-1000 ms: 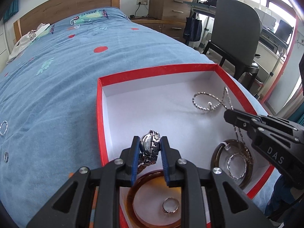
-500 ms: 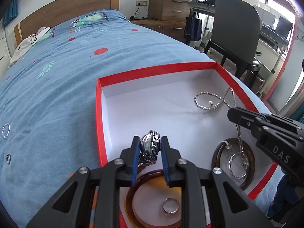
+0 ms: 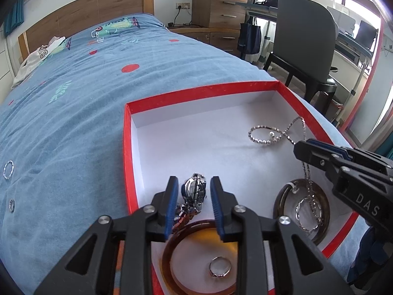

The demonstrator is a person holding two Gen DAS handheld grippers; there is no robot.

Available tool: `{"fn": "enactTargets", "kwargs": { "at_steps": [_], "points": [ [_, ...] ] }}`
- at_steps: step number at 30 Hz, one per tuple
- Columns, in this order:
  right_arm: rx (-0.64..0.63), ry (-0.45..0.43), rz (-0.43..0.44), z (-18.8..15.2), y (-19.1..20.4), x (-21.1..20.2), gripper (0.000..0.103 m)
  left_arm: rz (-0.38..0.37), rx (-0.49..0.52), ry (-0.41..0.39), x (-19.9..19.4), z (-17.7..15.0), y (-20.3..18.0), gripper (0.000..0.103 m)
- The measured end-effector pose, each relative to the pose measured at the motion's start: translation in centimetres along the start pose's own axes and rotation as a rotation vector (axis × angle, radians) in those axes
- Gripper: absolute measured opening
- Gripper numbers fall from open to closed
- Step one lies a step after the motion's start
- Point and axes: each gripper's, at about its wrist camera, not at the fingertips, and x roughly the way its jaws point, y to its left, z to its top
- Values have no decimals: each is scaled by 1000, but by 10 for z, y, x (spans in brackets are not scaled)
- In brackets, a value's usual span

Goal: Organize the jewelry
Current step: 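Carry the watch into the red box and open the left tool while the right tool releases the necklace there, then lift both tools out of the box toward the plain silver bangle and small ring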

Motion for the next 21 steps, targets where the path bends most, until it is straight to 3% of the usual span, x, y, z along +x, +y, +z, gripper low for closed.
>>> {"fn": "enactTargets", "kwargs": {
  "at_steps": [13, 15, 21],
  "points": [
    [8, -9, -6, -2, -2, -8, 24, -9, -7, -7, -5, 2, 2, 32],
    [11, -11, -9, -3, -3, -12, 25, -16, -13, -18, -10, 4, 3, 36],
    [14, -29, -25, -2, -1, -33, 26, -49, -32, -57, -35, 9, 9, 37]
  ]
}}
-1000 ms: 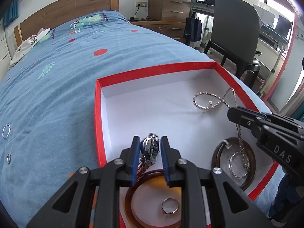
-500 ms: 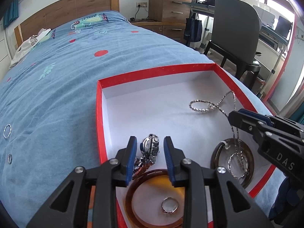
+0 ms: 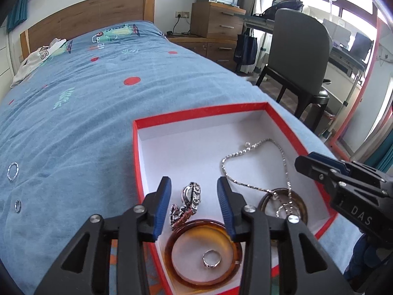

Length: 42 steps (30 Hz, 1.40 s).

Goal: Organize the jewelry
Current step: 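Lift both tools out of the box toward the plain silver bangle and small ring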

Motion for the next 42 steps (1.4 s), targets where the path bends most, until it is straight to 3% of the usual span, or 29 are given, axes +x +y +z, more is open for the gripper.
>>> {"fn": "enactTargets", "kwargs": {
  "at_steps": [11, 17, 23, 34, 42],
  "points": [
    [-44, -51, 20, 6, 40, -53, 33, 50, -49, -90, -82, -1, 39, 40],
    [-83, -69, 57, 4, 79, -74, 33, 117, -102, -129, -133, -14, 85, 43],
    [-137, -69, 113, 4, 130, -81, 34, 244, -193, -159, -177, -35, 155, 43],
    [-264, -31, 225, 1, 238, -58, 35, 426, -383, -125, -203, -91, 282, 43],
    [-303, 43, 285, -12, 286, -9, 35, 484, -489, -76, -188, -126, 340, 43]
  ]
}}
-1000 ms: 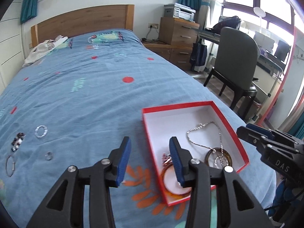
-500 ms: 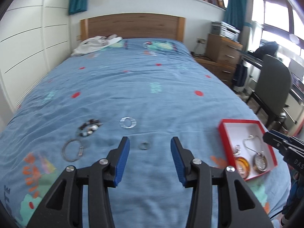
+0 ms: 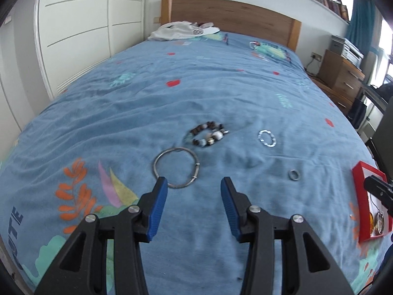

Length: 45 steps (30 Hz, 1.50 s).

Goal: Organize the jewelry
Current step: 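Lift both tools out of the box toward the plain silver bangle and small ring, then grasp the plain silver bangle with the left tool while the right tool grasps the small silver ring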

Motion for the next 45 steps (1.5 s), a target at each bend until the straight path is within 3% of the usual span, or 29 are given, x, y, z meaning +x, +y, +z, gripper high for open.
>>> {"fn": "enactTargets", "kwargs": {
  "at_steps": [5, 8, 13, 21, 29, 35, 38, 45],
  "points": [
    [-5, 38, 32, -1, 10, 36, 36, 9, -33, 8, 23, 0, 12, 43],
    [-8, 60, 50, -1, 15, 59, 41, -4, -47, 15, 38, 2, 12, 43],
    [-12, 81, 71, 1, 22, 94, 42, -2, -22, 29, 61, 5, 4, 43],
    [-6, 104, 77, 3, 21, 125, 43, 28, 8, 78, 98, -2, -5, 43],
    [-57, 107, 77, 2, 34, 142, 44, 29, -4, 55, 109, -3, -3, 41],
    [-65, 103, 73, 1, 34, 150, 27, 30, 9, 37, 109, -2, -6, 13],
    [-67, 99, 79, 0, 32, 148, 21, 40, 30, 25, 107, -3, -11, 6],
    [-86, 75, 92, -2, 35, 131, 20, 57, 13, -32, 85, -1, -16, 5]
  ]
}}
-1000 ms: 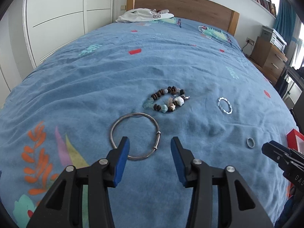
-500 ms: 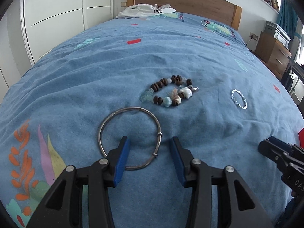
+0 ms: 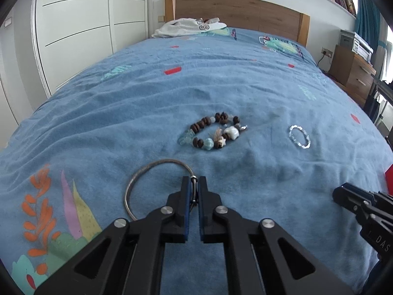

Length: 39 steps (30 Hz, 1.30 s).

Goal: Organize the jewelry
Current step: 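Grasp the plain silver bangle with the left tool while the right tool grasps the small silver ring, then lower the bangle into the red box and open the left tool while the right tool drops the ring there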

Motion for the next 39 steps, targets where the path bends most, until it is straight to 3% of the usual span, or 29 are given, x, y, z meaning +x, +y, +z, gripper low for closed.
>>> {"fn": "enactTargets", "kwargs": {
  "at_steps": [5, 11, 17, 28, 39],
  "points": [
    [9, -37, 10, 0, -3, -32, 20, -27, 24, -41, -25, 5, -13, 5],
    [15, -87, -9, 0, -14, -79, 20, -132, 7, -50, -59, 6, -36, 5],
    [34, -135, -63, -5, -40, -128, 20, -203, 70, -74, -93, 11, -82, 5],
    [134, -157, -230, -36, -138, -191, 20, -403, 224, -65, -135, 4, -224, 5],
    [249, -88, -342, -70, -230, -195, 20, -553, 385, 12, -139, -34, -357, 5]
  ]
}}
